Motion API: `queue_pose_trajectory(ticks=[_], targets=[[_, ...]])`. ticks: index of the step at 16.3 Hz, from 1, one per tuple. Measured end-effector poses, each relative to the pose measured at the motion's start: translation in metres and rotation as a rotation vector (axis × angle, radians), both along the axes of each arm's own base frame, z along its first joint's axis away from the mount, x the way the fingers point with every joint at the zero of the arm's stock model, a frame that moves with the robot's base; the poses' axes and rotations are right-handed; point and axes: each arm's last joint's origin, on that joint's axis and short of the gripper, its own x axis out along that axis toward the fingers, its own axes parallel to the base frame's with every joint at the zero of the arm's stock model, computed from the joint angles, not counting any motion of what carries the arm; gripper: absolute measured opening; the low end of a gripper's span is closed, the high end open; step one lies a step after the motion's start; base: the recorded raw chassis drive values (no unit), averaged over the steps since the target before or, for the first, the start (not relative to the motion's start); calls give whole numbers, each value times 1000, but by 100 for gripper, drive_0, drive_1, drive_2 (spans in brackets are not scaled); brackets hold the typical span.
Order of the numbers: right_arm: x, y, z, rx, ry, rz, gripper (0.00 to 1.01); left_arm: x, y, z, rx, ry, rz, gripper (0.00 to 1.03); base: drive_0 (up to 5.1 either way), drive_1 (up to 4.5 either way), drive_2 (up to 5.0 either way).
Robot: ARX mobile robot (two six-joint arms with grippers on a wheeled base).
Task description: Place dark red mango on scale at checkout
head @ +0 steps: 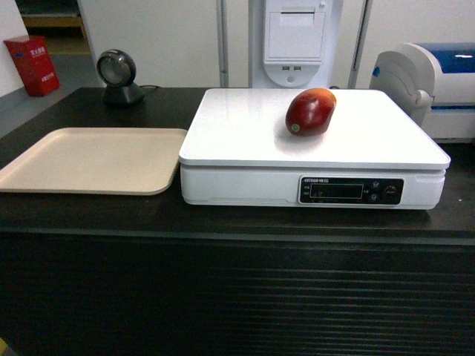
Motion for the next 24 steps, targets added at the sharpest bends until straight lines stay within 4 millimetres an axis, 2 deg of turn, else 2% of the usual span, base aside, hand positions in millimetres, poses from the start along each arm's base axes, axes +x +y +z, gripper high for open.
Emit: queue_pose_trajectory(ticks=[4, 5, 6, 13, 14, 16, 18, 22, 24], targets=[[0, 0, 0, 0, 0, 0, 98, -4, 0, -1, 0, 10, -1, 2, 0, 0, 0], [0, 0, 0, 0, 0, 0, 98, -10, 0, -7, 0, 56, -3, 2, 0, 0, 0], [0, 0, 0, 0, 0, 0, 98, -14, 0, -2, 1, -3, -3, 2, 0, 0, 0], [0, 0, 0, 0, 0, 0, 98, -14, 0, -4, 0, 15, -1, 3, 0, 0, 0], [0, 0, 0, 0, 0, 0, 98, -14, 0, -4, 0, 15, -1, 17, 0, 0, 0], [0, 0, 0, 0, 0, 0, 98, -14, 0, -4, 0, 15, -1, 39, 0, 0, 0], [0, 0, 0, 0, 0, 0, 98, -14, 0, -4, 0, 15, -1, 54, 0, 0, 0], [0, 0, 0, 0, 0, 0, 98, -14, 0, -4, 0, 15, -1, 97, 0, 0, 0], [0, 0, 0, 0, 0, 0, 98, -14, 0, -4, 1, 15, -1, 98, 0, 0, 0]])
